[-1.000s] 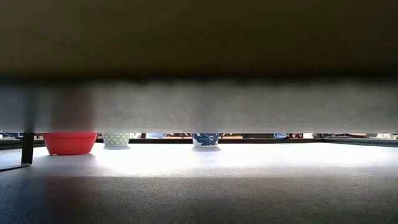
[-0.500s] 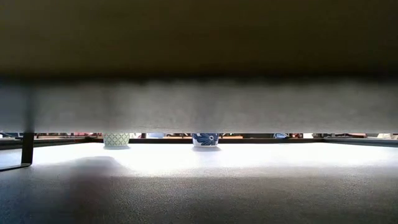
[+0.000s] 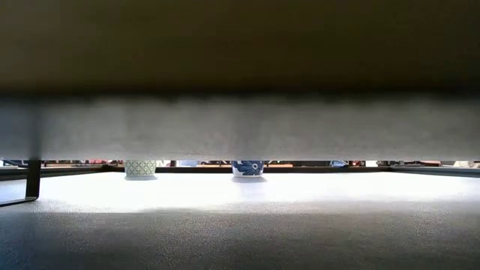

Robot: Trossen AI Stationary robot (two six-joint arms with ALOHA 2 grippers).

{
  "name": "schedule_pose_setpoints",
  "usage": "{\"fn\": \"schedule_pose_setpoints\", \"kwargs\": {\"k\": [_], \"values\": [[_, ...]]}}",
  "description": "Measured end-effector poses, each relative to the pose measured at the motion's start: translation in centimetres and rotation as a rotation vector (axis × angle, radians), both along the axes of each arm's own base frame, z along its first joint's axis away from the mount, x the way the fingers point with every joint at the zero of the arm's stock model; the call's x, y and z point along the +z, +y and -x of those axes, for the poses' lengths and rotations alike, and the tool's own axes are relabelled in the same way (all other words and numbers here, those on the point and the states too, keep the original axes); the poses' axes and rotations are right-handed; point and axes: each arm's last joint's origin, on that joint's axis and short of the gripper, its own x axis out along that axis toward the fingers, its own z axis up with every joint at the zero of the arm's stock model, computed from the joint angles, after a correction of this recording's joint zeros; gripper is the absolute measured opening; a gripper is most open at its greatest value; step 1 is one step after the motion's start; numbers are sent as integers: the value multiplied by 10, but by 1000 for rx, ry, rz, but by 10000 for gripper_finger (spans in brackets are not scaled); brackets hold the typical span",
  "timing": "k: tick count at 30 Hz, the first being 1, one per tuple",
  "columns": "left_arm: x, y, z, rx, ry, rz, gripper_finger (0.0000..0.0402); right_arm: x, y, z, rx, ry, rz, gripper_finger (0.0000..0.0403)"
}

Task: Place coffee mugs
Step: Put the red mug on the shelf

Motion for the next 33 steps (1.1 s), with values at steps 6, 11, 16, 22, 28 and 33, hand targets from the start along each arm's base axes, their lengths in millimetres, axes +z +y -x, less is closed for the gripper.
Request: {"fn": "schedule_pose_setpoints", "kwargs": {"k": [6,11,16,22,28,33], "values": [[1,-44,-24,-159,75,9,5,0,0,0,0,0,0,68],[2,-80,-39,-235,69,52,5,0,0,0,0,0,0,68],[-2,-104,-55,-207,69,84,5,0,0,0,0,0,0,68],[2,-132,-77,-145,58,123,5,0,0,0,0,0,0,68],[12,-160,-90,-114,151,112,5,0,0,0,0,0,0,68],[8,-183,-106,-112,136,135,5,0,0,0,0,0,0,68]]}}
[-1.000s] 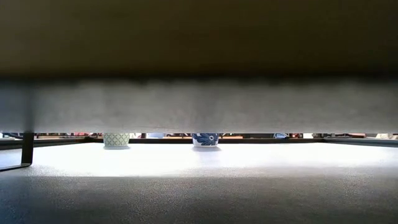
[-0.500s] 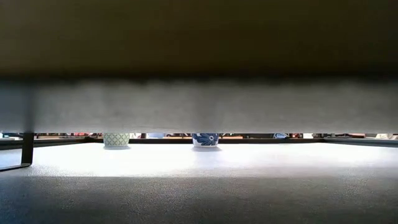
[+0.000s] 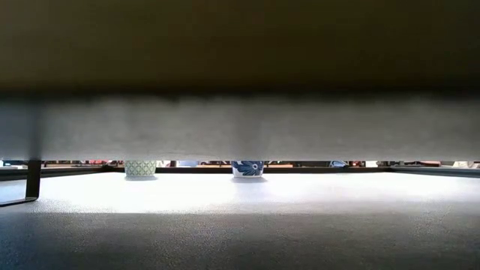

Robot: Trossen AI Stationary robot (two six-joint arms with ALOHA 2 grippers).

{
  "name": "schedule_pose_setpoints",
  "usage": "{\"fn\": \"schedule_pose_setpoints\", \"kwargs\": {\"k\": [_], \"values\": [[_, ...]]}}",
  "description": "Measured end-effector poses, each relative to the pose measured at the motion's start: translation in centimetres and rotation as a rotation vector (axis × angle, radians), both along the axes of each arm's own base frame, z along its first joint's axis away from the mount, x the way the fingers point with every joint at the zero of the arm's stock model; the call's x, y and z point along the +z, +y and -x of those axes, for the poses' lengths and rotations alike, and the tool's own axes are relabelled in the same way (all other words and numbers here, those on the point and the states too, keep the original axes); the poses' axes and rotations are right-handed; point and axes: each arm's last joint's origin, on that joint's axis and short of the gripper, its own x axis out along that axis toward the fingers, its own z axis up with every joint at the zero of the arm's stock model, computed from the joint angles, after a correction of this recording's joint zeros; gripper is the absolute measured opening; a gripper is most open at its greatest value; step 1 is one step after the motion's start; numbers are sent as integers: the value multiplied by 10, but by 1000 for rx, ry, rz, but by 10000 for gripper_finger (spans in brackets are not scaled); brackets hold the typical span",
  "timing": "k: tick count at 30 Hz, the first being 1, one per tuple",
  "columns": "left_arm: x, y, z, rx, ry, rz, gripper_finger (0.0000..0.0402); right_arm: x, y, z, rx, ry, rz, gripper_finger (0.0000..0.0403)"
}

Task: Place coffee mugs
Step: Put the red mug on the shelf

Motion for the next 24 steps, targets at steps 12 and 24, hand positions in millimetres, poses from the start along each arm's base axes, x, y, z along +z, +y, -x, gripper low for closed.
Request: {"fn": "schedule_pose_setpoints", "kwargs": {"k": [12,24], "values": [[-30,-13,0,174,11,63,6,0,0,0,-1,-1,0,68],[-25,-15,-5,261,-36,119,6,0,0,0,0,0,0,68]]}}
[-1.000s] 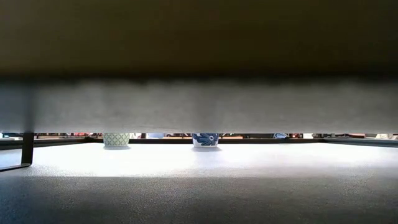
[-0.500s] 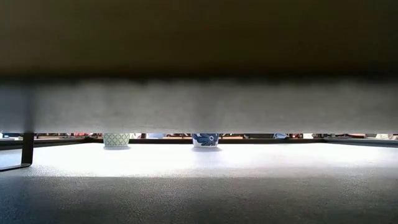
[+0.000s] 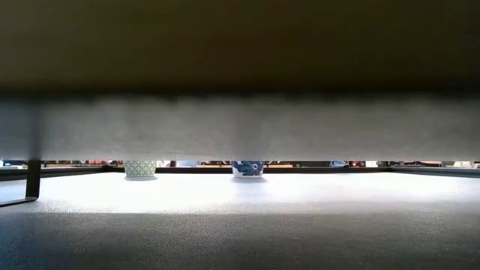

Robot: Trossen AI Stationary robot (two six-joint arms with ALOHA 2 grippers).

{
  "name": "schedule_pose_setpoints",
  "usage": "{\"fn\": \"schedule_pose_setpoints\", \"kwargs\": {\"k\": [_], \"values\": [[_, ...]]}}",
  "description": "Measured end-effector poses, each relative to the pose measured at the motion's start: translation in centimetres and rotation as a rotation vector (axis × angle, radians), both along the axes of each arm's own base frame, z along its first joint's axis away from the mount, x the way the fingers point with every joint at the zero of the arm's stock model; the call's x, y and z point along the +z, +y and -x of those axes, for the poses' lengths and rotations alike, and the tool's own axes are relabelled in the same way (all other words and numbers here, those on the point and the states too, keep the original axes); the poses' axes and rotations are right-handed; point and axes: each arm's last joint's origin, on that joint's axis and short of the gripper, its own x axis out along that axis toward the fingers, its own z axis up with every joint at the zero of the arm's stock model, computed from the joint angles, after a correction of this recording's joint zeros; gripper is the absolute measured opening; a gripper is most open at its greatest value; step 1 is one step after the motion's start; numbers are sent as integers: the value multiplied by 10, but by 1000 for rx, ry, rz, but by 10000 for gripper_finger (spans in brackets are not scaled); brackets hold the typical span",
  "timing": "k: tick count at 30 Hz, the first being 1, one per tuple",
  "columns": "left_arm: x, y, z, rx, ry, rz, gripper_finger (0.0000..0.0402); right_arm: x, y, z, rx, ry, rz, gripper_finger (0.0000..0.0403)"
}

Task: Place coffee mugs
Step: Put the red mug on the shelf

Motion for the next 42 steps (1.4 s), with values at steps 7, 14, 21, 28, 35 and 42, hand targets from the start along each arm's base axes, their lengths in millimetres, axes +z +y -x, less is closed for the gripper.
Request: {"fn": "schedule_pose_setpoints", "kwargs": {"k": [7,14,21,28,35,42], "values": [[-2,0,0,21,9,3,6,0,0,0,0,0,0,68],[-2,-1,1,43,17,18,26,0,0,0,0,0,0,68],[-3,-1,0,54,20,22,41,0,0,0,0,0,0,68],[-2,-3,-3,58,-11,45,42,0,0,0,0,0,0,68],[-2,-3,-2,61,-7,43,42,0,0,0,0,0,0,68],[-6,-4,-1,73,9,37,50,0,0,0,0,0,0,68]]}}
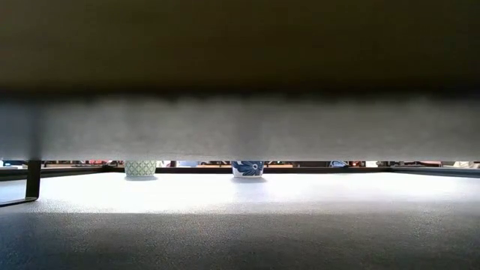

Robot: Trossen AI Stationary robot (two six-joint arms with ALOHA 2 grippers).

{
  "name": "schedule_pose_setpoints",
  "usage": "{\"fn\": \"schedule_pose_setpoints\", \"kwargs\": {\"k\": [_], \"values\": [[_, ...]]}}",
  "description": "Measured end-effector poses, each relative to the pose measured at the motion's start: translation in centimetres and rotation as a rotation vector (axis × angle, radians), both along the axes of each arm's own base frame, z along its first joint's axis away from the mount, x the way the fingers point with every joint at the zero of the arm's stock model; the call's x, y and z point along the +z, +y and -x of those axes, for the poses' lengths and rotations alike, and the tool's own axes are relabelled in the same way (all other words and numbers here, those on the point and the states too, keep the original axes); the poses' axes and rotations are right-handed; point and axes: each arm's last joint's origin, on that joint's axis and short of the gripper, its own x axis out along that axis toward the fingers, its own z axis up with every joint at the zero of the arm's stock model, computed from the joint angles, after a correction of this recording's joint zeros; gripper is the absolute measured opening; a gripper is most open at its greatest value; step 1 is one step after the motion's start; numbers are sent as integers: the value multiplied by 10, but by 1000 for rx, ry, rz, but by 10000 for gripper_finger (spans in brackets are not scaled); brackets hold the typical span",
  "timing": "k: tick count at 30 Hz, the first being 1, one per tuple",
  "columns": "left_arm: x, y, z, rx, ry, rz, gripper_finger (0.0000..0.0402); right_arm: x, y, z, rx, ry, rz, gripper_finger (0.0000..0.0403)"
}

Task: Place coffee mugs
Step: Put the red mug on the shelf, then put the orange patterned mug on the shelf

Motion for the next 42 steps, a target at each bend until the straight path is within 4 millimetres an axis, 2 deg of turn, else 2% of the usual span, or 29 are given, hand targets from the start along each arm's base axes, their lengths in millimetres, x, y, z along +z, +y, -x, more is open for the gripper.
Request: {"fn": "schedule_pose_setpoints", "kwargs": {"k": [15,27,33,39,42], "values": [[3,-5,2,-13,-20,13,120,0,0,0,0,0,0,68],[44,10,15,-25,-8,-107,121,0,0,0,0,0,0,68],[53,27,27,-2,55,-230,121,0,0,0,0,-2,-1,68],[80,44,36,-48,-32,-312,120,0,0,0,0,-2,-1,68],[94,54,48,-92,-73,-368,120,0,0,0,0,-2,-1,68]]}}
